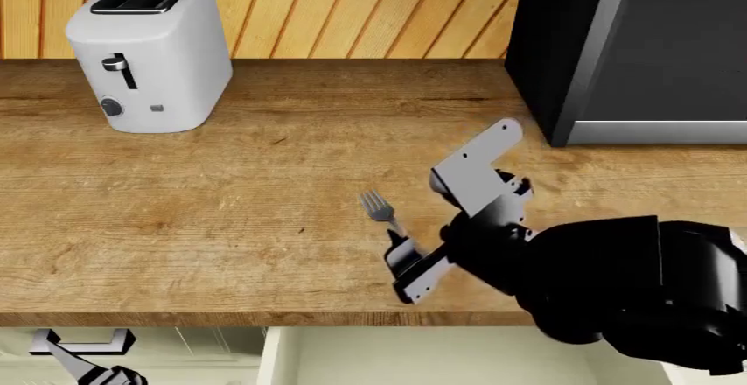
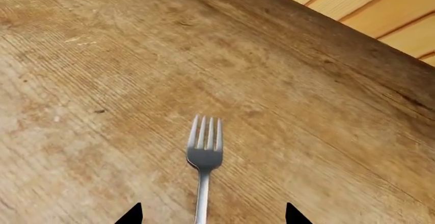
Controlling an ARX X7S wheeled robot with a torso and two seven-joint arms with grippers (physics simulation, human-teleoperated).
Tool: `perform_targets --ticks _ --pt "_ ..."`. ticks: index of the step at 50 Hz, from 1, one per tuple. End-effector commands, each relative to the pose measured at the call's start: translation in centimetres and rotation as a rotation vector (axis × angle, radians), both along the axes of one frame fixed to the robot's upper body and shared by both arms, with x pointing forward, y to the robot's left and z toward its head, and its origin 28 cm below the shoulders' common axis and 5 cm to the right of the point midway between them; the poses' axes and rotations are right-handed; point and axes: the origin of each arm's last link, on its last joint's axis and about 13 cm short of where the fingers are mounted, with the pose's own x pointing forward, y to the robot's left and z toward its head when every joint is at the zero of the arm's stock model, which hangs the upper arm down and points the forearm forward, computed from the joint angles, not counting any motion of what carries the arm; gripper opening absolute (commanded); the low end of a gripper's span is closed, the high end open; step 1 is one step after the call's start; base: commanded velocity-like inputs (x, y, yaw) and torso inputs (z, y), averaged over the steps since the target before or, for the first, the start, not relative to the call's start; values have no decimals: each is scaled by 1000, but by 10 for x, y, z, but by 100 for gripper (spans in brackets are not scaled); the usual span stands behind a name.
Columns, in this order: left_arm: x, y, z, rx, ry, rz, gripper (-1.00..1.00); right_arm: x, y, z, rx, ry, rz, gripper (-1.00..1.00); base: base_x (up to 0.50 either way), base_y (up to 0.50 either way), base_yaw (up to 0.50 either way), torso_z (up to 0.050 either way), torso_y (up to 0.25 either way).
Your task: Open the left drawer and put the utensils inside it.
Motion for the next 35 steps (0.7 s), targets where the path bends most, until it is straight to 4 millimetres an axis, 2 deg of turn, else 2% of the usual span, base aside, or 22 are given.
perform_targets --ticks 1,12,25,35 --pt "0 0 0 0 2 0 100 2 7 -11 34 34 -18 100 0 0 0 0 0" --pt "0 0 -1 1 5 -1 100 7 14 -23 62 62 -67 100 0 0 0 0 0" --pt "0 0 -1 3 6 -2 100 15 23 -27 92 75 -174 100 0 0 0 0 0" --pt "0 0 -1 2 6 -2 100 13 27 -35 83 98 -163 100 0 0 0 0 0"
